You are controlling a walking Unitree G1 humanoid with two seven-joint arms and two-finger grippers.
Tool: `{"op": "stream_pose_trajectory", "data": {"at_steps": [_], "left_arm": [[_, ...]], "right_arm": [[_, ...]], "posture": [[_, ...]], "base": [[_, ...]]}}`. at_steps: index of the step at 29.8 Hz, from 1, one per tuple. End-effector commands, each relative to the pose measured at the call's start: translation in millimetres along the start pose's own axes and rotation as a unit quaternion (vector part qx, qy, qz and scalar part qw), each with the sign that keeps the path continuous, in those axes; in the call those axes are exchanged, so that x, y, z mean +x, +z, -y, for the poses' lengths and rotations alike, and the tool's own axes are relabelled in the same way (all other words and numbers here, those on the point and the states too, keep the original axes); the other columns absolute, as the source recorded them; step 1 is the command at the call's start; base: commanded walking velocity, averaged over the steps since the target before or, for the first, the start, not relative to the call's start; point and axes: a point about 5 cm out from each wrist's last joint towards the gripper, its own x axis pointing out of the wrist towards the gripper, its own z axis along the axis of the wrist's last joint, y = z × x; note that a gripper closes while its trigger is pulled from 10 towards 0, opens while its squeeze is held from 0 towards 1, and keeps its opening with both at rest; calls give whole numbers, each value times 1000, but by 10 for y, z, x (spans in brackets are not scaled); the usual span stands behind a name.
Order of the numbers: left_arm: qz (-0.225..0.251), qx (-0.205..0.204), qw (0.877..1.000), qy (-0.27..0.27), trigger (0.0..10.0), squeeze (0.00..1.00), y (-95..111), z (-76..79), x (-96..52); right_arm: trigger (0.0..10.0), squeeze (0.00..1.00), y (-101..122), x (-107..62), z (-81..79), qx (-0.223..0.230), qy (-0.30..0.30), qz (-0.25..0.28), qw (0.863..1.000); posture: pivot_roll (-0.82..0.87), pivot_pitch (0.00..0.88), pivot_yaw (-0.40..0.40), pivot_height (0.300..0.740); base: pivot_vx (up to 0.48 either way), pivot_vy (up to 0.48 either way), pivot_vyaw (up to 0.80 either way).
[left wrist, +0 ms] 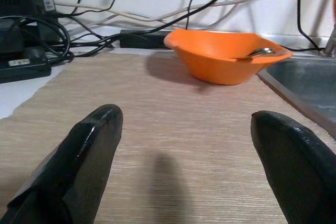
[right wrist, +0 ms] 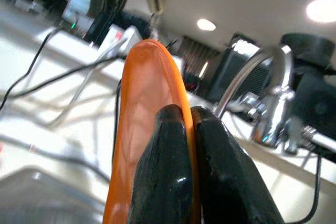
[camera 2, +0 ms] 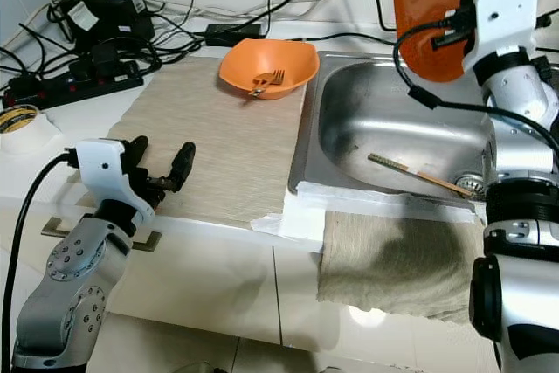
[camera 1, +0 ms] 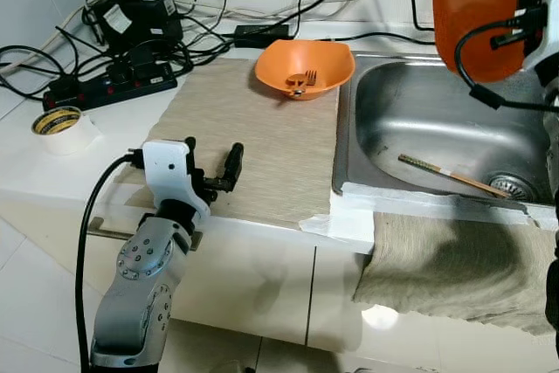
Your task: Kitchen organization
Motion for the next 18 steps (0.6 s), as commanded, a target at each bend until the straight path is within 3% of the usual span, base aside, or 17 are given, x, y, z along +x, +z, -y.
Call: {"op": "stream_pose_trajectory", "data": {"at_steps": [1,10,18], "left_arm": [[-2,5,1000,-2,10000,0,-11,-3,21],[-2,6,1000,-3,10000,0,-6,-3,26],[-2,5,1000,-2,10000,0,-6,-10,26]], "right_arm": [[0,0,6,-3,-36,-16,16,5,1000],[0,0,-155,-92,-242,-23,53,-22,998],[0,0,-365,-190,-603,-52,137,-68,987]], "posture": [[-28,0,91,736],[-23,0,86,736],[-21,0,87,736]], "base": [[0,0,0],[0,0,0],[0,0,0]]}}
